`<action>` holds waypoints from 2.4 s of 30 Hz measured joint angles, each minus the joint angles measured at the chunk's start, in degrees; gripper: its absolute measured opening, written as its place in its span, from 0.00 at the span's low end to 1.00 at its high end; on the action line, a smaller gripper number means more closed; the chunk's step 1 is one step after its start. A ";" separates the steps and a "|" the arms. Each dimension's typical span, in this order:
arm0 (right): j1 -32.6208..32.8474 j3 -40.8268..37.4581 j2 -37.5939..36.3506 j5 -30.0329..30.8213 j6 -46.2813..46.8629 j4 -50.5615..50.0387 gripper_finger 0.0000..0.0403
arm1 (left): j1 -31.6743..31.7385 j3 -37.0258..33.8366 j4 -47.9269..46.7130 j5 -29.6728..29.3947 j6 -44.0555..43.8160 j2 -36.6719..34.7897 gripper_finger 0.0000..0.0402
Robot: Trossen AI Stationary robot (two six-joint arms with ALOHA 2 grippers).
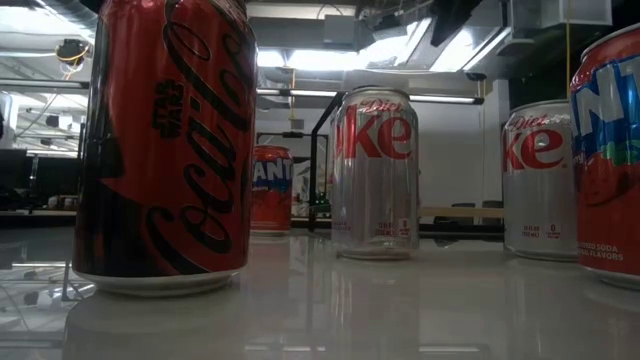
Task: Place canned beverage on shelf
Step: Put the left blue white soda can on the shelf aligned with the other blue white soda can
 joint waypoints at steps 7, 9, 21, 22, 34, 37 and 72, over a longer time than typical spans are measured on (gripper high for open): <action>3.26 -11.62 -8.30 0.07 2.73 7.85 0.79 | 1.38 0.00 -2.40 -0.56 -2.28 0.00 0.52; 5.10 -17.09 -11.88 0.43 4.69 11.89 0.79 | 2.03 0.00 -4.34 -0.65 -4.08 0.00 0.58; 14.67 -42.00 -29.81 3.72 15.01 32.88 0.79 | 9.31 1.46 -13.78 20.77 -11.83 -0.15 0.74; 15.11 -43.19 -30.44 3.72 15.17 34.18 0.79 | 9.63 1.98 -15.78 22.69 -12.93 -0.17 0.74; 17.74 -49.22 -29.89 3.69 16.07 42.38 0.79 | 1.74 8.26 -46.85 23.85 -31.33 -0.20 0.74; 17.73 -49.20 -29.50 3.67 16.51 42.87 0.79 | -2.83 7.05 -49.92 23.22 -36.92 -0.13 0.74; 17.64 -49.18 -26.47 3.61 17.80 46.12 0.79 | -21.47 -7.80 -45.66 18.19 -68.89 2.82 0.74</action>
